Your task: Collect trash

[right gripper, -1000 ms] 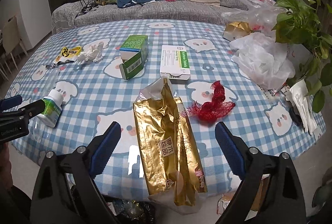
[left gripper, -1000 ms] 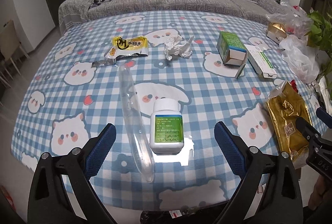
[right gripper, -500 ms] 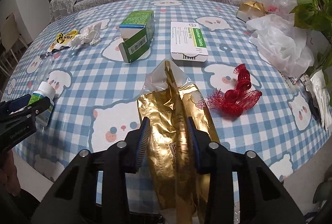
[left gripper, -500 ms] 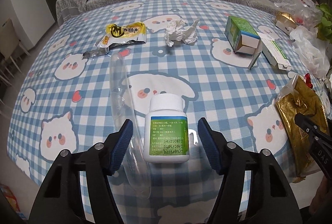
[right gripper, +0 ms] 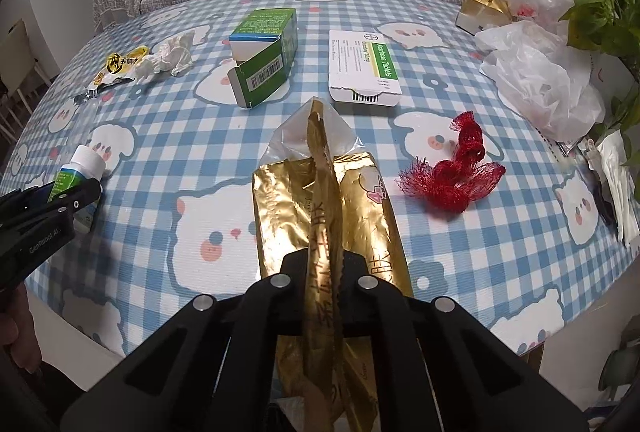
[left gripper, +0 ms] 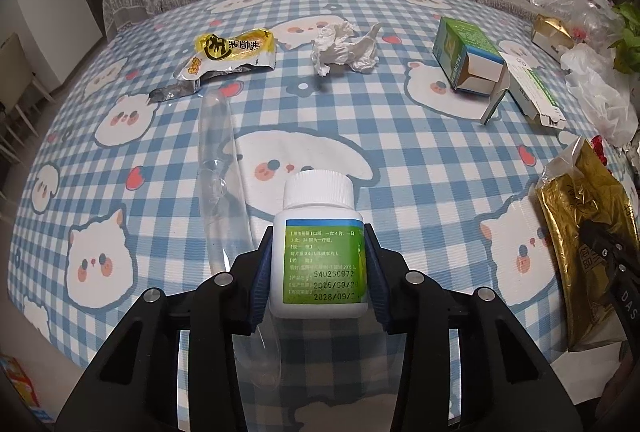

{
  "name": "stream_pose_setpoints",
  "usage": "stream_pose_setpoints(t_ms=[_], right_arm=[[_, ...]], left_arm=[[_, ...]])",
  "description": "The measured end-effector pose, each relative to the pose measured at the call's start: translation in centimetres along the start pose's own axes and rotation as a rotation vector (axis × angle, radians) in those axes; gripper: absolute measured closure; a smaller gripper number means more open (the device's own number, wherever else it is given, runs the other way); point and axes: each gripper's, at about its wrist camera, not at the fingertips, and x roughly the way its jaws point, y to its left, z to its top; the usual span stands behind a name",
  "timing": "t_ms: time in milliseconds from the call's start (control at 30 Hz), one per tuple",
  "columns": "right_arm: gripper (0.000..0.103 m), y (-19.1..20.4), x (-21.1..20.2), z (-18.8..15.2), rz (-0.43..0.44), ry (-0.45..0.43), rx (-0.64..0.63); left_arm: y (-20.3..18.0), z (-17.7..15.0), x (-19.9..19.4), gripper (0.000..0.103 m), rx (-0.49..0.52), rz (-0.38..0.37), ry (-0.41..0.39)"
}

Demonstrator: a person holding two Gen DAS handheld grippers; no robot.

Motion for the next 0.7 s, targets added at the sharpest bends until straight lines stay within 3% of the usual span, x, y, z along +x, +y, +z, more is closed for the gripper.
stream_pose_setpoints(t_ms=[700], right_arm=[[0.1,-0.4,-2.6,-0.5,-0.008,-0.052,-0.004]], left_arm=[[-0.2,-1.4,-2.8,0.063,0.006,-0.024,-0.045]])
